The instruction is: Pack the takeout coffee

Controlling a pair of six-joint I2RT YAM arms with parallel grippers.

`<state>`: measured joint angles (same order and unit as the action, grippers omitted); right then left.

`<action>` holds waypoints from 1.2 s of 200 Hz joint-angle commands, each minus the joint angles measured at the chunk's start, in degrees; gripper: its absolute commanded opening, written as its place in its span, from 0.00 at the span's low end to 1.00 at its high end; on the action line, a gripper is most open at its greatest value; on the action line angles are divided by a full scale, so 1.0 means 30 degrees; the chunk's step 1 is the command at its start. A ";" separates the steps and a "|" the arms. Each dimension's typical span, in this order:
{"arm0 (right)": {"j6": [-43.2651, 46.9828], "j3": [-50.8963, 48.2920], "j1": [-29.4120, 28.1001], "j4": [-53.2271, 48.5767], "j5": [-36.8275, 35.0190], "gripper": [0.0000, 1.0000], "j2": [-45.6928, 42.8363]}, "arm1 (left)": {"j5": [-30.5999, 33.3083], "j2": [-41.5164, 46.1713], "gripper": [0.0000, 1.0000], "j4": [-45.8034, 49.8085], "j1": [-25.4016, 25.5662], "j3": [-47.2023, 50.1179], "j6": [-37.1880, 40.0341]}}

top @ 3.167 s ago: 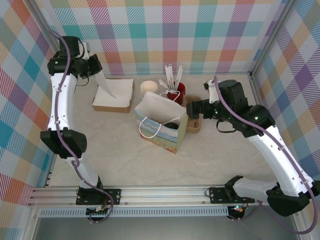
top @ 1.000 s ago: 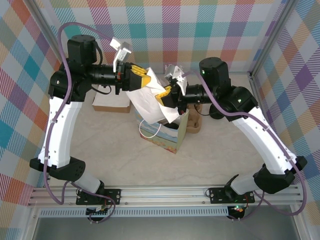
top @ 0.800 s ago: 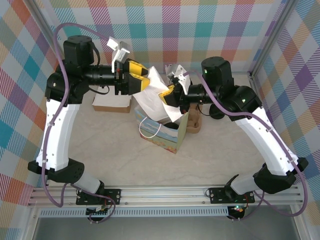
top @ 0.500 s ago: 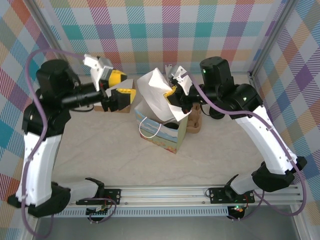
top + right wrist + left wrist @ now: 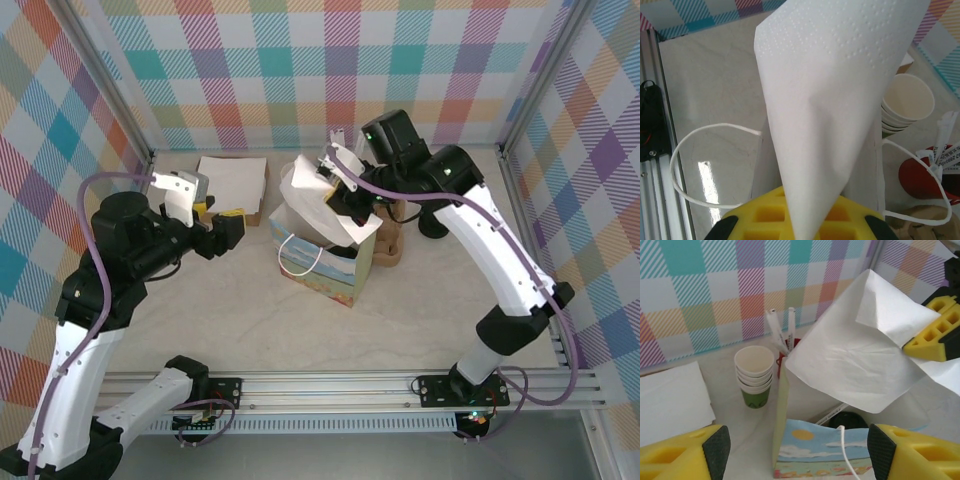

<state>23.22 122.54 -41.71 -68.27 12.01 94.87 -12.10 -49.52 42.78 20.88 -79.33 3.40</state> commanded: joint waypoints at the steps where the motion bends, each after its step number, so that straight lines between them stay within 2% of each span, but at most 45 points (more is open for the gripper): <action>1: 0.0462 0.0955 -0.0070 -0.1994 -0.0019 0.00 0.0544 | 0.0955 0.0219 0.74 -0.0529 0.0187 0.0131 -0.0580; 126: -0.0848 0.3182 -0.0525 -0.3635 -0.0781 0.00 0.4651 | 0.0986 -0.0306 0.73 -0.0464 0.0187 0.0497 -0.0308; 240: -0.1907 0.1941 -0.1037 -0.3670 -0.0577 0.02 0.6432 | 0.0989 -0.0222 0.74 -0.0463 0.0187 0.0954 -0.0251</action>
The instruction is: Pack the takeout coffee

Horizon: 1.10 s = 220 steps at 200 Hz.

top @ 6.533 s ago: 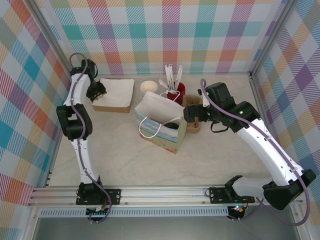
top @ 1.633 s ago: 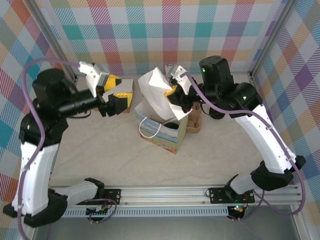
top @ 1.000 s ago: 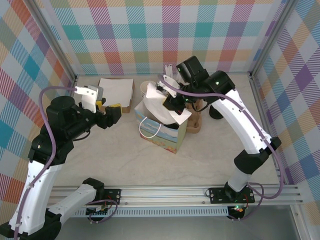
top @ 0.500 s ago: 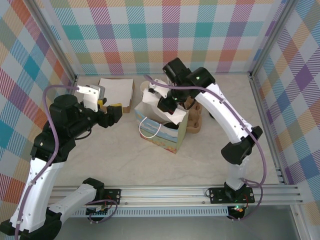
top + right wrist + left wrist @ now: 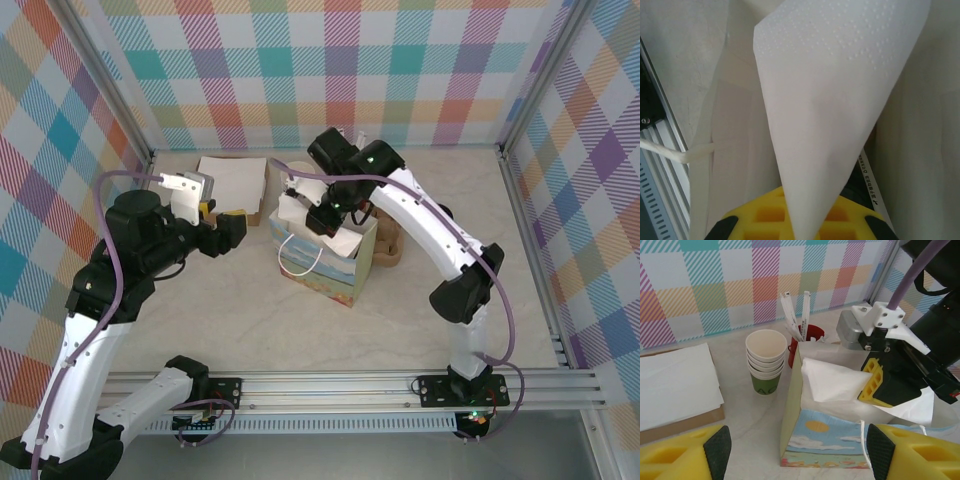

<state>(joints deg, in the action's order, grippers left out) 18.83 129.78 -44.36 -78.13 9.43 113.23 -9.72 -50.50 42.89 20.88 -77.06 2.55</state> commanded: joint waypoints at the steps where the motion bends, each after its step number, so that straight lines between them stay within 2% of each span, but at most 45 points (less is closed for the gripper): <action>1: -0.0445 -0.0493 -0.0170 -0.0384 0.0298 0.02 0.0313 | 0.0193 0.0120 0.74 -0.0499 0.0187 0.0212 0.0046; 77: -0.0593 -0.3211 -0.0188 0.0370 0.0491 0.04 0.0169 | 0.0193 -0.0011 0.74 -0.0615 0.0187 0.0343 0.0061; 125: -0.0652 -0.3105 -0.0184 0.0436 0.0352 0.08 0.0401 | 0.0162 -0.0139 0.74 -0.0644 0.0187 0.0359 0.0030; 220: -0.0870 -0.0572 -0.0159 -0.0553 -0.0467 0.56 -0.1306 | 0.0240 -0.0245 0.74 -0.0792 0.0187 0.0066 -0.0090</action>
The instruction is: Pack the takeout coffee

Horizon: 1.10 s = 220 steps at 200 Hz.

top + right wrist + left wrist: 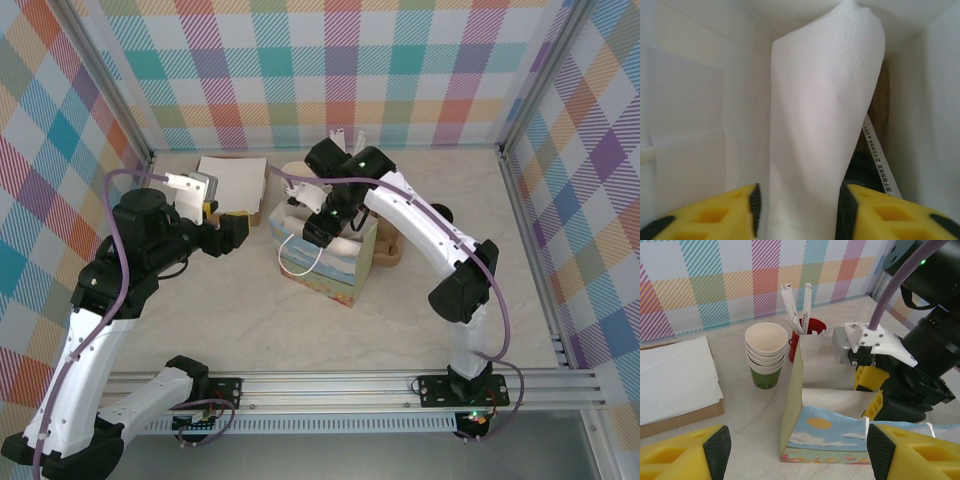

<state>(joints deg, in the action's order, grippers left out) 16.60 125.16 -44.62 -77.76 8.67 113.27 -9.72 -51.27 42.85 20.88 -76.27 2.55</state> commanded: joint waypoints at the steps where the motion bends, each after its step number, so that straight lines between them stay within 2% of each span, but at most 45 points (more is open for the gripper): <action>1: -0.0135 0.0994 -0.0070 -0.0695 -0.0218 0.57 -0.1331 | 0.0260 0.0009 0.74 -0.0792 0.0187 -0.0189 -0.0118; 27: -0.0477 0.1763 -0.0069 -0.1089 -0.1016 0.67 -0.1924 | 0.0763 0.0011 0.77 -0.1133 0.0187 -0.0027 -0.0777; 53: -0.1040 0.1789 0.0033 -0.0705 -0.1379 0.81 -0.3037 | 0.2619 -0.0294 0.84 -0.1393 0.0158 0.0233 -0.2312; 97: -0.2968 0.0333 0.1321 0.0733 -0.2330 0.86 -0.5665 | 0.5182 -0.1416 0.89 -0.0736 -0.0001 0.0334 -0.4496; 126: -0.4417 -0.4255 0.2878 0.3737 -0.3320 1.00 -0.9020 | 0.6518 -0.1610 0.91 -0.0751 -0.0409 0.1267 -0.5623; 170: -0.6758 -1.2120 0.6530 0.8510 -0.3436 1.00 -1.4562 | 0.8636 -0.0775 0.92 -0.1932 -0.1268 0.4521 -0.6955; 220: -0.8860 -2.0406 0.8454 1.2752 -0.7767 1.00 -1.9112 | 1.0574 -0.0540 0.97 -0.3691 -0.1775 0.7903 -0.7206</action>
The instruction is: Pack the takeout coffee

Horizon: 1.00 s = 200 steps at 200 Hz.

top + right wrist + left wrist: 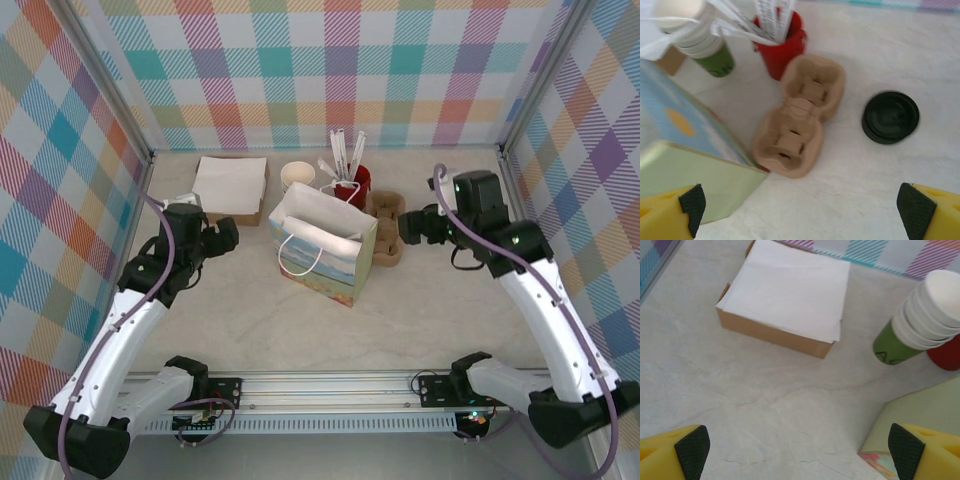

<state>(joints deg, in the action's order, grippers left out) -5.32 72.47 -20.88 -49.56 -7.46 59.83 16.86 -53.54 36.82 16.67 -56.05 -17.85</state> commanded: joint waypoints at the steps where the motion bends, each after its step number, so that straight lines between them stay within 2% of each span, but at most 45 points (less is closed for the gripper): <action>1: -0.1559 -0.3039 0.0558 0.3448 -0.2456 1.00 -0.1364 | 0.1782 0.0228 0.97 -0.1747 -0.0370 0.1223 -0.0408; 31: -0.1816 -0.7752 0.1409 0.7239 -0.4201 1.00 -0.2380 | 0.2461 -0.0046 1.00 -0.5356 -0.0514 0.3827 0.1025; 51: -0.1912 -1.0624 0.2341 1.0446 -0.4355 1.00 -0.2458 | 0.2718 -0.0462 1.00 -0.7600 -0.0770 0.5184 0.1472; 71: -0.1414 -1.3360 0.3071 1.4619 -0.4277 1.00 -0.2182 | 0.3333 -0.1301 1.00 -0.8347 -0.1147 0.5713 0.1410; 97: -0.1106 -1.5726 0.4033 1.9007 -0.3815 1.00 -0.1036 | 0.2994 -0.2037 1.00 -0.9894 -0.1524 0.6618 0.2117; 150: -0.0362 -1.7138 0.6313 2.5655 -0.1157 1.00 0.3252 | 0.1187 -0.3108 1.00 -1.5222 -0.1856 0.9373 0.4837; 200: 0.1238 -1.6863 0.6612 3.0660 0.1565 1.00 0.6501 | 0.0055 -0.4495 1.00 -2.0149 -0.2515 1.1995 0.4492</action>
<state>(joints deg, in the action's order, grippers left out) -5.32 21.52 -1.41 29.04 -8.84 76.01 19.29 -66.02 -12.43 10.48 -22.92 -4.82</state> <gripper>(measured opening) 0.996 0.999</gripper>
